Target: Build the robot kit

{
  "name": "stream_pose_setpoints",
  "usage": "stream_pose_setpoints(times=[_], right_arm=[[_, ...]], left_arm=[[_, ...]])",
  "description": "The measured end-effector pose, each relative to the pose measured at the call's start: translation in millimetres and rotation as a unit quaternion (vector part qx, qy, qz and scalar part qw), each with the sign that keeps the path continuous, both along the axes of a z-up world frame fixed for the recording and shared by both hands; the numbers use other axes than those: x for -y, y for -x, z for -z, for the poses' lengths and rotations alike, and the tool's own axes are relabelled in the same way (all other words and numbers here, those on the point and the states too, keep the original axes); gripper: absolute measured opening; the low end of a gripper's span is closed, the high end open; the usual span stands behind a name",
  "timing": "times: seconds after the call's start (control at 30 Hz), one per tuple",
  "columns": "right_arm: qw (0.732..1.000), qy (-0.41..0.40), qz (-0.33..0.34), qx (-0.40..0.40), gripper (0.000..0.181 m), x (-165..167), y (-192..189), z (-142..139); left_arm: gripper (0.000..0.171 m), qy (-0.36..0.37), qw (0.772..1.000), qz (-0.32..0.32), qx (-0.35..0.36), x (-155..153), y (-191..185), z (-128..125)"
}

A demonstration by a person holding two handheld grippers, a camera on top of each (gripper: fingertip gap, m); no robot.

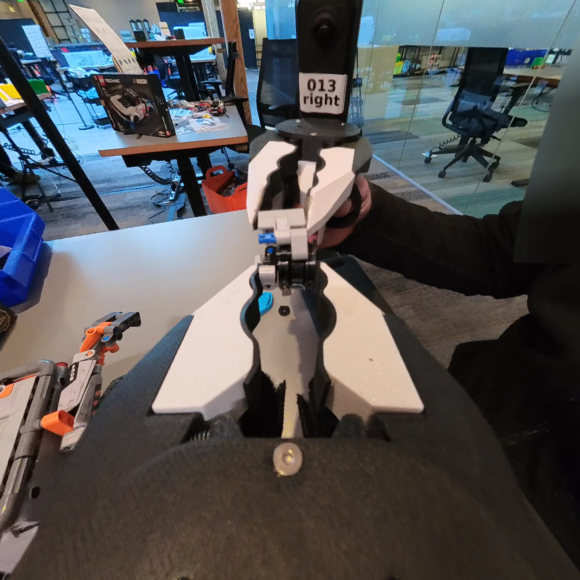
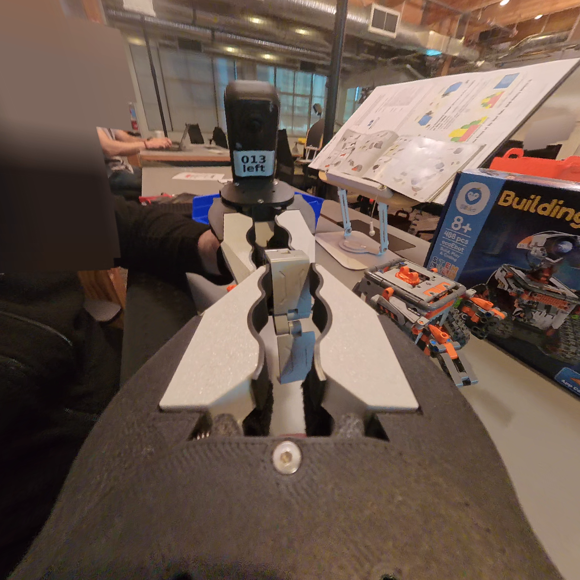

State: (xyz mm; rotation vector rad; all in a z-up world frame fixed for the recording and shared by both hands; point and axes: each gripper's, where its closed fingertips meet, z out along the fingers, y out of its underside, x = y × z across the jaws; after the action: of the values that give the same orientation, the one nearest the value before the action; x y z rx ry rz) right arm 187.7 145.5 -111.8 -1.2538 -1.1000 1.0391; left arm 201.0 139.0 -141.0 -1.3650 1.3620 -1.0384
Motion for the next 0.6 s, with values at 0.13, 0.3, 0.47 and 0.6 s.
stream_pose_setpoints(times=[0.13,0.3,0.47,0.6], right_arm=[[0.997,-0.036,-0.016,0.061,0.021,7.7,2.5,4.7],[0.992,-0.067,-0.028,0.107,0.022,12.3,3.0,3.3],[0.986,-0.061,-0.038,0.151,0.021,13.9,3.8,10.9],[0.993,-0.051,-0.006,0.105,0.022,3.1,4.5,-2.0]], left_arm=[[0.029,-0.019,0.999,0.01,-0.034,4.9,-0.5,1.5],[0.029,-0.03,0.998,0.025,-0.05,7.1,0.0,0.8],[0.029,-0.053,0.994,0.027,-0.09,9.1,0.4,8.6],[0.03,-0.035,0.998,0.005,-0.05,0.3,-2.1,-5.9]])
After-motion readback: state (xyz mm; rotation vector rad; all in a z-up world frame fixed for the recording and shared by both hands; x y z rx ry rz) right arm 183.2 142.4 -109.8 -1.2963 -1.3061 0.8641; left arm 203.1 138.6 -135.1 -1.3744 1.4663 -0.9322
